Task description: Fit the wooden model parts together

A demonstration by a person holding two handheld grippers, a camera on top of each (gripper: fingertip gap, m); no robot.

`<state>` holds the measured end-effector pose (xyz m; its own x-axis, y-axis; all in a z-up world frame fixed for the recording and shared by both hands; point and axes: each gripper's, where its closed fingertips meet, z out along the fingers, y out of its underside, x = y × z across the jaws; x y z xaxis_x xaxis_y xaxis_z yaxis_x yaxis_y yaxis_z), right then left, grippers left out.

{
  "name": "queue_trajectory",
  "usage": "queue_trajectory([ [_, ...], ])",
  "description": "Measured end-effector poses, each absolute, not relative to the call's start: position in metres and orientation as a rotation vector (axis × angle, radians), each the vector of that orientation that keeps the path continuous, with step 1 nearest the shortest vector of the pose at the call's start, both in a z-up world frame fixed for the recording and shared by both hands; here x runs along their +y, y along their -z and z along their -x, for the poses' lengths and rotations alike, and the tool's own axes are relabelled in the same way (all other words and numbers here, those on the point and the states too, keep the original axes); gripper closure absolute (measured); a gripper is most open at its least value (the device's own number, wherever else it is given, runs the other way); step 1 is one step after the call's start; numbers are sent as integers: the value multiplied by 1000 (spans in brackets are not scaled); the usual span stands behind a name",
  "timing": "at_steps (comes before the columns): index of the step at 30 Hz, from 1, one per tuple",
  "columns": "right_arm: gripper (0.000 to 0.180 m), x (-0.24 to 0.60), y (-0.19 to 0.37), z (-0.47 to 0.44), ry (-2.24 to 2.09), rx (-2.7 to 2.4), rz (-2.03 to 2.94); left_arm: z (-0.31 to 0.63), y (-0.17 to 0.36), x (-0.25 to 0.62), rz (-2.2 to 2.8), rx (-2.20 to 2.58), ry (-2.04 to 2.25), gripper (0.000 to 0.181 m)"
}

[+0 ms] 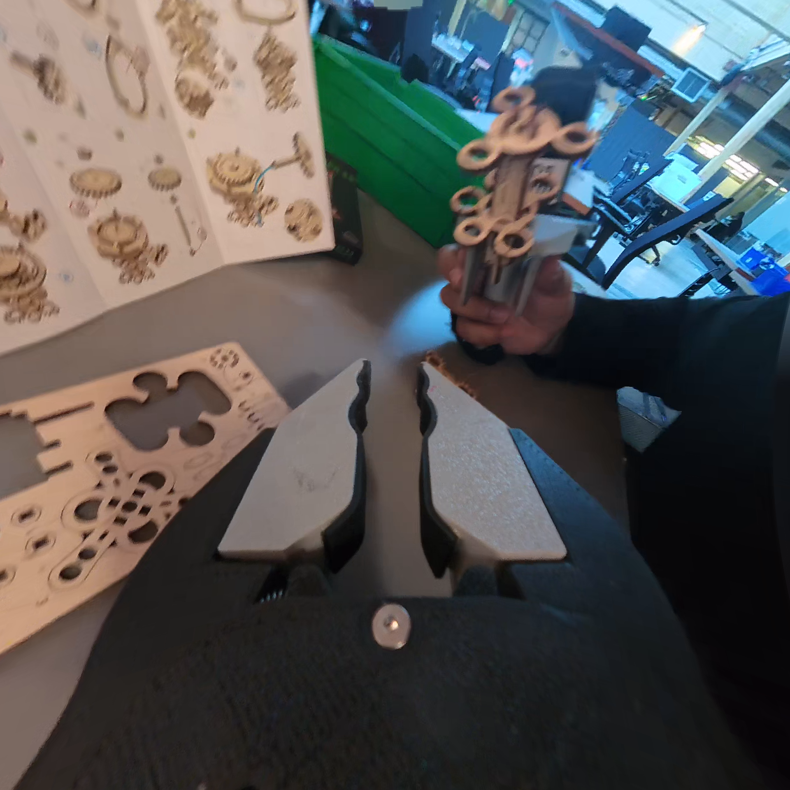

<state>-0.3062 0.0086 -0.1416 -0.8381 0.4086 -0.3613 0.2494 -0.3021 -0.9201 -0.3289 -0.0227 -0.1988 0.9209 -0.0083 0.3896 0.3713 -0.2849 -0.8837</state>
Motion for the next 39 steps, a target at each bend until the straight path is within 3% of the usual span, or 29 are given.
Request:
queue_trajectory([
  [18,166,-5,131,290,-2235,-1810,645,294,115,-19,1467,-16,449,149],
  [23,166,-14,138,288,-2152,-1855,583,280,115,-11,1502,41,417,148],
  [27,166,-26,136,285,-2062,-1868,475,276,117,-10,1510,53,409,151],
  [33,166,-36,153,284,-1940,-1920,404,272,124,-15,1544,161,274,169],
  [39,166,-35,155,284,-1950,-1926,415,272,126,-15,1554,192,194,170],
])
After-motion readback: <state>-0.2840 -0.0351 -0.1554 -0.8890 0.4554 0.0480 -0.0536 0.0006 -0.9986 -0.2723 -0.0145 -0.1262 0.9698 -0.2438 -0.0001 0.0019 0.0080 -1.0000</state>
